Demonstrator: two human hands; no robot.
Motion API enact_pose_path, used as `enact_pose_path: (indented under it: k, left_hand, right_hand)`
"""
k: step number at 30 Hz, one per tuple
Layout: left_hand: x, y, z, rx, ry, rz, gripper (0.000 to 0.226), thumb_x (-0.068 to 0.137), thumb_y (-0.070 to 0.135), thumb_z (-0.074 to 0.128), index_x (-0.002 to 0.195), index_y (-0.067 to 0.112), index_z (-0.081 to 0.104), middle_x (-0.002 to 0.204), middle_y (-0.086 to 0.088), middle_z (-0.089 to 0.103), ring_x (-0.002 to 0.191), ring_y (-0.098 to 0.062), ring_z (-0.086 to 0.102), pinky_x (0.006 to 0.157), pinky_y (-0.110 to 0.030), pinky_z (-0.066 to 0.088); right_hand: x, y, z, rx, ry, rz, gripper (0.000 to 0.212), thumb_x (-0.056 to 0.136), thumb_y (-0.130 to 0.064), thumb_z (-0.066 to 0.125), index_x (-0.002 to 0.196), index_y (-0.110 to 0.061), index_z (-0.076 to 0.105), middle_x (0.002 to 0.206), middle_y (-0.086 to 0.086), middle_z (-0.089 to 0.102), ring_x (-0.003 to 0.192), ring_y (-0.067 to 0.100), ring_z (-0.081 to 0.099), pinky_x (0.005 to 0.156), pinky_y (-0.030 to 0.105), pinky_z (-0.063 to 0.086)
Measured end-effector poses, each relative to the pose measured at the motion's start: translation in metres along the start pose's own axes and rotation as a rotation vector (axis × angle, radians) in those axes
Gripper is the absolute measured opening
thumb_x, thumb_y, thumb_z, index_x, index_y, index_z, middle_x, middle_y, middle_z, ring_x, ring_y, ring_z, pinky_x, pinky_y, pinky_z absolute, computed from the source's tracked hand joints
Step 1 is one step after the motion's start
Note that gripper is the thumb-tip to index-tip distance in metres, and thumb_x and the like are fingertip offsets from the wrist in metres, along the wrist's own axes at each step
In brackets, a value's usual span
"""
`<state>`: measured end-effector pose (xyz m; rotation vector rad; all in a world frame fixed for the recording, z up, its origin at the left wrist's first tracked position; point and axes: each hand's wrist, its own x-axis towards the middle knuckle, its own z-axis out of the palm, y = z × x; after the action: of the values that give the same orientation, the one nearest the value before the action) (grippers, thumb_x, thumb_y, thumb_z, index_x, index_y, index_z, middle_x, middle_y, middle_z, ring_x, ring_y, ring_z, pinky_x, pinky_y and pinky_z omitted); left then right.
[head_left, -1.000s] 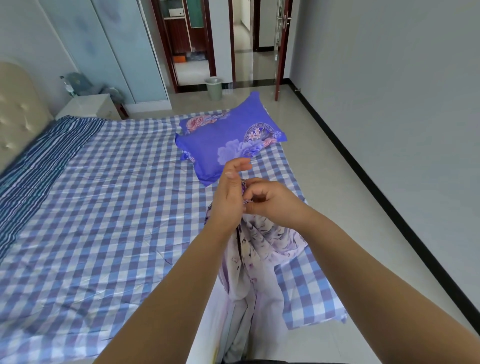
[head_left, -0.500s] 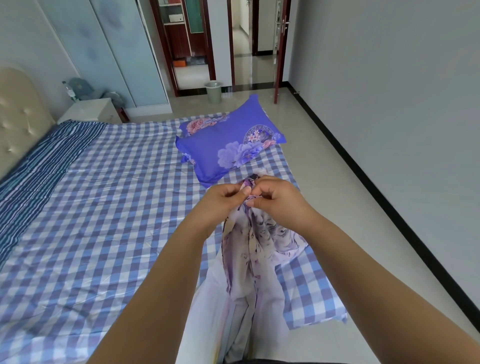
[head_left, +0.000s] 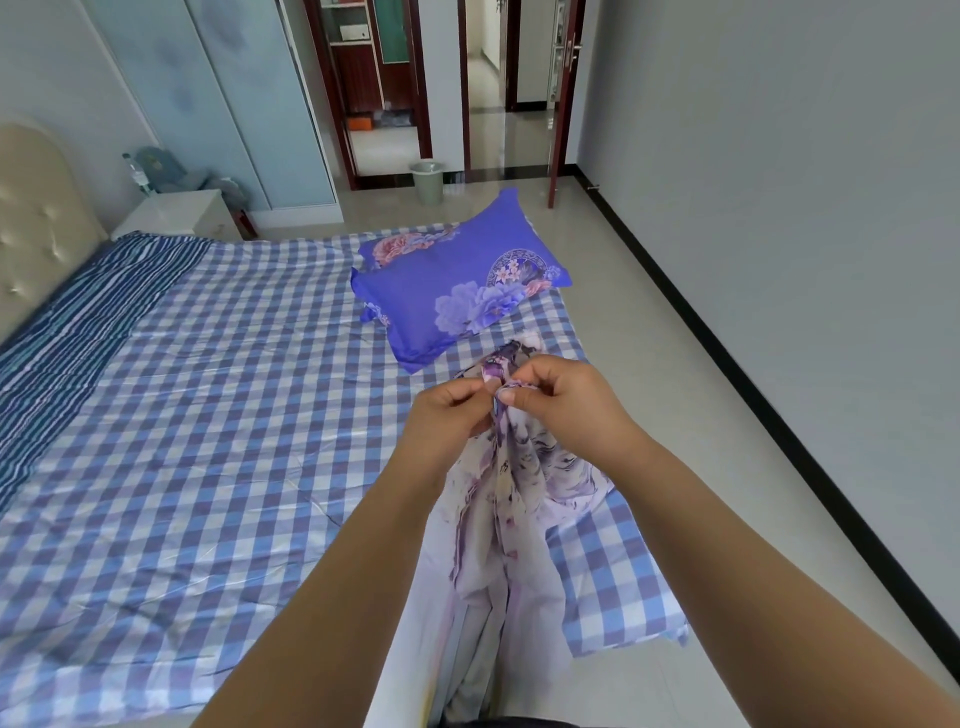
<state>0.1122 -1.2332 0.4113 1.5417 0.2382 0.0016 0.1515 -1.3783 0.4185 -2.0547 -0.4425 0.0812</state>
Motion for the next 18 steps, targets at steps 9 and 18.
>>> enact_pose_path:
  k: [9, 18]
  left_hand:
    - [-0.007, -0.007, -0.009, 0.199, -0.139, 0.159, 0.021, 0.087, 0.007, 0.065, 0.068, 0.015, 0.062, 0.062, 0.006, 0.057, 0.062, -0.007, 0.05, 0.064, -0.02, 0.046]
    - [-0.011, -0.029, -0.028, 0.002, 0.079, 0.147, 0.024, 0.094, 0.023, 0.056, 0.092, -0.001, 0.053, 0.083, -0.014, 0.053, 0.076, -0.024, 0.05, 0.072, -0.041, 0.047]
  right_hand:
    - [0.001, -0.006, -0.003, -0.23, -0.07, -0.014, 0.026, 0.09, -0.034, 0.062, 0.07, -0.024, 0.048, 0.064, -0.01, 0.05, 0.058, 0.006, 0.045, 0.057, 0.023, 0.035]
    - [-0.003, 0.024, 0.004, -0.293, -0.355, 0.104, 0.036, 0.084, -0.058, 0.057, 0.071, -0.026, 0.048, 0.07, -0.01, 0.05, 0.064, 0.006, 0.048, 0.062, 0.026, 0.036]
